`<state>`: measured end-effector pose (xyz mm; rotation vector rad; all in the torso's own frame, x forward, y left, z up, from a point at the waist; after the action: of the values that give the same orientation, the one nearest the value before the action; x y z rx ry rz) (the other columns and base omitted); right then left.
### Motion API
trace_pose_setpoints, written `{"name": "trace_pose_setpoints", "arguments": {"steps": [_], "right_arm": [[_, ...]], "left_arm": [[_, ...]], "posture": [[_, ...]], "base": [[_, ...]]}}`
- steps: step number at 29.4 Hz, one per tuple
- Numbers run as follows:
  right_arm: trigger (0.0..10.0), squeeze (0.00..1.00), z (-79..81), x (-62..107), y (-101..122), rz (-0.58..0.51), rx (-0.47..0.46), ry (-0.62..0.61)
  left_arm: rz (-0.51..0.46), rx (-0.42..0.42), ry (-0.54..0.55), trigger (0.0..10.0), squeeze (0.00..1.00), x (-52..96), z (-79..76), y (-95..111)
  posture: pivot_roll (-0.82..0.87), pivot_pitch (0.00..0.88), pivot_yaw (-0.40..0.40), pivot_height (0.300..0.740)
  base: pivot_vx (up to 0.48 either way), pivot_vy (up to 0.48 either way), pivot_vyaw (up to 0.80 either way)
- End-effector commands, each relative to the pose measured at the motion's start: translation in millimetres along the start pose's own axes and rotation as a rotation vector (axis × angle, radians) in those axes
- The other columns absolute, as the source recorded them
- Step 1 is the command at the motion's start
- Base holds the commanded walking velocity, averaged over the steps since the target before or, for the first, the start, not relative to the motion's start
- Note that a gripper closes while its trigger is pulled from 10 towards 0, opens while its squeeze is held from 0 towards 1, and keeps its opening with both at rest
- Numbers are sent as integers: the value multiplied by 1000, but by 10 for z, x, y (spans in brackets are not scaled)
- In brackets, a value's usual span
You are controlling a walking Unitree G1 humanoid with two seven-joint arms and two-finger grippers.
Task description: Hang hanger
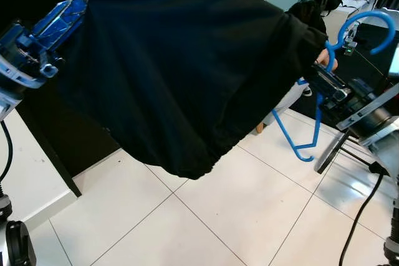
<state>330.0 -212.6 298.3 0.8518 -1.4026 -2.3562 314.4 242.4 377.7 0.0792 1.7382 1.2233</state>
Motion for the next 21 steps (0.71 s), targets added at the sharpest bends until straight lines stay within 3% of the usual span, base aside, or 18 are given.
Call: {"name": "trace_pose_setpoints", "arguments": {"steps": [1, 4, 5, 7, 8, 9, 10, 11, 12, 14, 15, 18, 19, 21], "right_arm": [[10000, 0, -393, 197, 165, -107, -37, -224], [10000, 0, -386, 188, 158, -112, -44, -221], [10000, 0, -368, 174, 151, -116, -51, -211], [10000, 0, -368, 174, 151, -116, -51, -211], [10000, 0, -316, 140, 146, -118, -50, -184], [10000, 0, -316, 140, 146, -118, -50, -184], [10000, 0, -253, 107, 143, -119, -44, -154], [10000, 0, -253, 107, 143, -119, -44, -154], [10000, 0, -198, 83, 152, -123, -40, -127], [10000, 0, -198, 83, 152, -123, -40, -127], [10000, 0, -153, 71, 175, -133, -37, -104], [10000, 0, -120, 71, 199, -142, -31, -89], [10000, 0, -109, 83, 230, -153, -25, -87], [10000, 0, -109, 83, 230, -153, -25, -87]], "left_arm": [[-146, -43, 173, 0, 0, 282, 288, 295], [-129, -11, 163, 0, 0, 275, 263, 197], [-105, 25, 132, 0, 0, 251, 193, 73], [-105, 25, 132, 0, 0, 251, 193, 73], [-41, 82, 72, 0, 0, 191, 42, -177], [-41, 82, 72, 0, 0, 191, 42, -177], [35, 135, 9, 0, 0, 156, -135, -440], [35, 135, 9, 0, 0, 156, -135, -440], [91, 179, -36, 0, 0, 152, -272, -650], [91, 179, -36, 0, 0, 152, -272, -650], [121, 221, -47, 0, 0, 159, -343, -808], [141, 239, -35, 0, 0, 178, -352, -923], [126, 230, 41, 0, 0, 218, -204, -934], [126, 230, 41, 0, 0, 218, -204, -934]], "posture": [[25, 0, -3, 740], [26, 0, -2, 740], [28, 0, -3, 740], [28, 0, -3, 740], [29, 0, -3, 740], [29, 0, -3, 740], [26, 0, -1, 740], [26, 0, -1, 740], [27, 0, 1, 740], [27, 0, 1, 740], [27, 0, 3, 740], [26, 0, 6, 740], [21, 0, 9, 740], [21, 0, 9, 740]], "base": [[0, 0, 0], [0, 0, 0], [0, 0, 0], [0, 0, 0], [0, 0, 0], [0, 0, 0], [0, 0, 0], [0, 0, 0], [0, 0, 0], [0, 0, 0], [0, 0, 0], [0, 0, 0], [0, 0, 0], [0, 0, 0]]}}
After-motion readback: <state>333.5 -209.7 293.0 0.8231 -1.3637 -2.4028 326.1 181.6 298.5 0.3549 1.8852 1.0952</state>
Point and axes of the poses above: a point about 5 cm out from each wrist's last joint towards the gripper, its own x axis pointing back from the gripper into the wrist, its own y axis along the axis of the wrist's last joint, z = x × y, the point moved 5 cm from there along -x, pointing out of the wrist towards the gripper, and after that the axes turned 6 degrees about -x, right-handed, at the moved point
